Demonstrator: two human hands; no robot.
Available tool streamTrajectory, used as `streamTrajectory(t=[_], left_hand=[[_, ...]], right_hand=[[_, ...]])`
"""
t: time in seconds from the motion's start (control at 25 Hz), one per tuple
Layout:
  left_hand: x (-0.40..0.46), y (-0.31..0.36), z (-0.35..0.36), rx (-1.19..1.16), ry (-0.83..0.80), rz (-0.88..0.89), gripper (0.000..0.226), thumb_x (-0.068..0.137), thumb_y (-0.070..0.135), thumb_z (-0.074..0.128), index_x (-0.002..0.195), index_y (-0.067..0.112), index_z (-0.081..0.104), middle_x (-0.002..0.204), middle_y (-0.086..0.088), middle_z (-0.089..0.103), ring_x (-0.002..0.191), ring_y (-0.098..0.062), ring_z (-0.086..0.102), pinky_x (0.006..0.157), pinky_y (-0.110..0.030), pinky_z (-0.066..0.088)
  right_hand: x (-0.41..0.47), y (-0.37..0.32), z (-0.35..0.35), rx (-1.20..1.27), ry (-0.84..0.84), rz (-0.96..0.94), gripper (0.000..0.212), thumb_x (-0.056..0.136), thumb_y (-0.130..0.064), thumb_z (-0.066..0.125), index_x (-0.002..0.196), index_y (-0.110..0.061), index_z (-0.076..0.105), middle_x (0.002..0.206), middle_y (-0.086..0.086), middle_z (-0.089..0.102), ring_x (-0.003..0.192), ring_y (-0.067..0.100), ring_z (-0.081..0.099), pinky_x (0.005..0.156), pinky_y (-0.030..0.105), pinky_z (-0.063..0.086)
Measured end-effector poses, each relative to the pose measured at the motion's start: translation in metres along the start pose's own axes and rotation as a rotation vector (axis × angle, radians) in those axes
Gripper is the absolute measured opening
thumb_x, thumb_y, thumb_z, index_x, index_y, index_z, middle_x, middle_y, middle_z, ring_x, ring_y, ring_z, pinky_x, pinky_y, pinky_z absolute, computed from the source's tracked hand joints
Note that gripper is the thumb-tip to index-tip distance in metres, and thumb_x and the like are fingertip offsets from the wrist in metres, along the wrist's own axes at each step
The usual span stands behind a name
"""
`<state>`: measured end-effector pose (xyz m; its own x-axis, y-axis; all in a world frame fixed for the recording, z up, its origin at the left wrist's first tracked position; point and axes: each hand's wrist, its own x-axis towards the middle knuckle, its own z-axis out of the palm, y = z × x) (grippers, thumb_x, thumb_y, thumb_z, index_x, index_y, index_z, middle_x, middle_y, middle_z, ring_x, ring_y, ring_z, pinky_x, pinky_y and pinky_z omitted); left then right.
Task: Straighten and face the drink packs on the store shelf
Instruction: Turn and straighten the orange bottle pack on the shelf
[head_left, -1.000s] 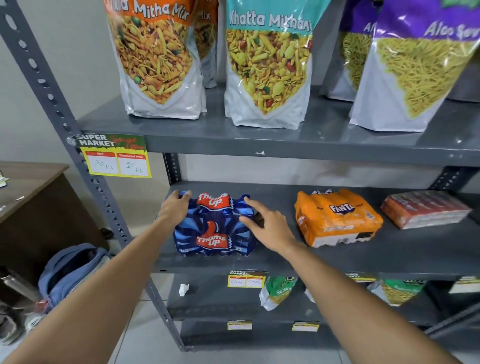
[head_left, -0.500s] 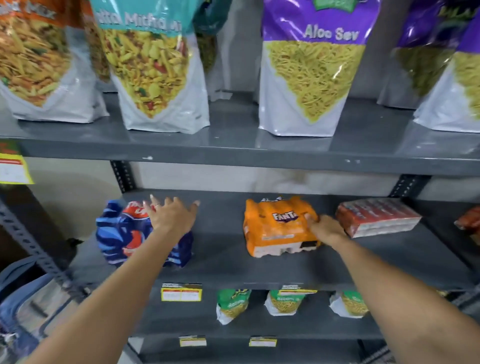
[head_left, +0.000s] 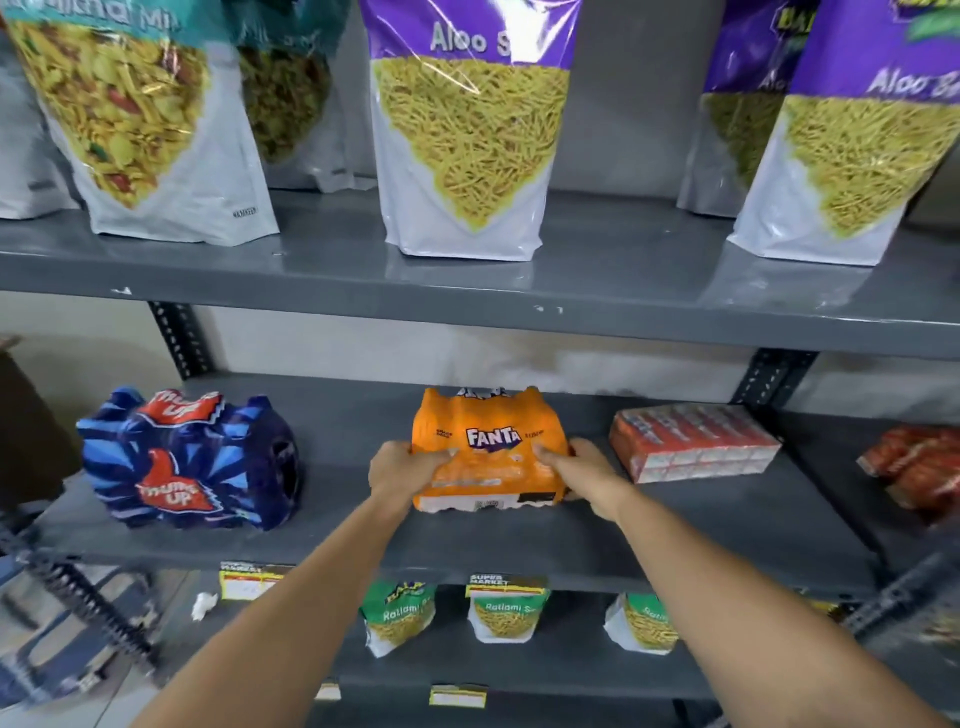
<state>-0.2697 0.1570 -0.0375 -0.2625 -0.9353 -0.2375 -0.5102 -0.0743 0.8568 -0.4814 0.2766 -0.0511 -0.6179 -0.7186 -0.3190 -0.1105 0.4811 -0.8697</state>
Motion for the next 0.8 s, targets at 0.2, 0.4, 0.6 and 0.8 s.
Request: streamTrajectory(t=[0.2, 0.4, 0.6, 0.8], left_hand=[[-0.009, -0.003, 0.009, 0.052, 0.105, 0.139, 0.046, 0.067, 0.034, 0.085, 0.103, 0.008, 0.072, 0.1, -0.008, 0.075, 0.092, -0.028, 0.07, 0.08, -0.037, 0.055], [-0.013, -0.005, 0.007, 0.141, 0.109, 0.14, 0.047, 0.061, 0.029, 0.089, 0.1, 0.01, 0.07, 0.099, -0.008, 0.074, 0.09, -0.027, 0.07, 0.08, -0.038, 0.057], [-0.012, -0.016, 0.0, 0.389, 0.05, 0.122, 0.048, 0.067, 0.035, 0.086, 0.099, 0.006, 0.065, 0.1, -0.012, 0.071, 0.093, -0.032, 0.067, 0.079, -0.039, 0.054], [0.01, 0.008, -0.021, 0.61, -0.148, 0.0, 0.043, 0.086, 0.047, 0.065, 0.085, 0.004, 0.067, 0.09, -0.011, 0.077, 0.086, -0.023, 0.072, 0.085, -0.034, 0.055]], right_hand=[[-0.001, 0.013, -0.001, 0.048, 0.058, -0.125, 0.046, 0.081, -0.035, 0.078, 0.115, -0.017, 0.053, 0.124, 0.004, 0.065, 0.11, 0.022, 0.063, 0.095, 0.039, 0.05], [-0.005, 0.016, -0.018, -0.032, -0.01, -0.161, 0.059, 0.065, -0.025, 0.09, 0.109, -0.017, 0.052, 0.116, 0.002, 0.065, 0.105, 0.02, 0.063, 0.088, 0.037, 0.053], [-0.013, 0.014, -0.015, -0.304, -0.064, -0.146, 0.087, 0.057, -0.017, 0.094, 0.126, -0.02, 0.041, 0.114, -0.001, 0.056, 0.105, 0.02, 0.056, 0.086, 0.034, 0.049], [-0.003, -0.009, -0.033, -0.409, -0.225, -0.067, 0.115, 0.067, 0.004, 0.075, 0.153, -0.034, 0.009, 0.137, 0.008, 0.054, 0.12, 0.029, 0.054, 0.099, 0.043, 0.049]])
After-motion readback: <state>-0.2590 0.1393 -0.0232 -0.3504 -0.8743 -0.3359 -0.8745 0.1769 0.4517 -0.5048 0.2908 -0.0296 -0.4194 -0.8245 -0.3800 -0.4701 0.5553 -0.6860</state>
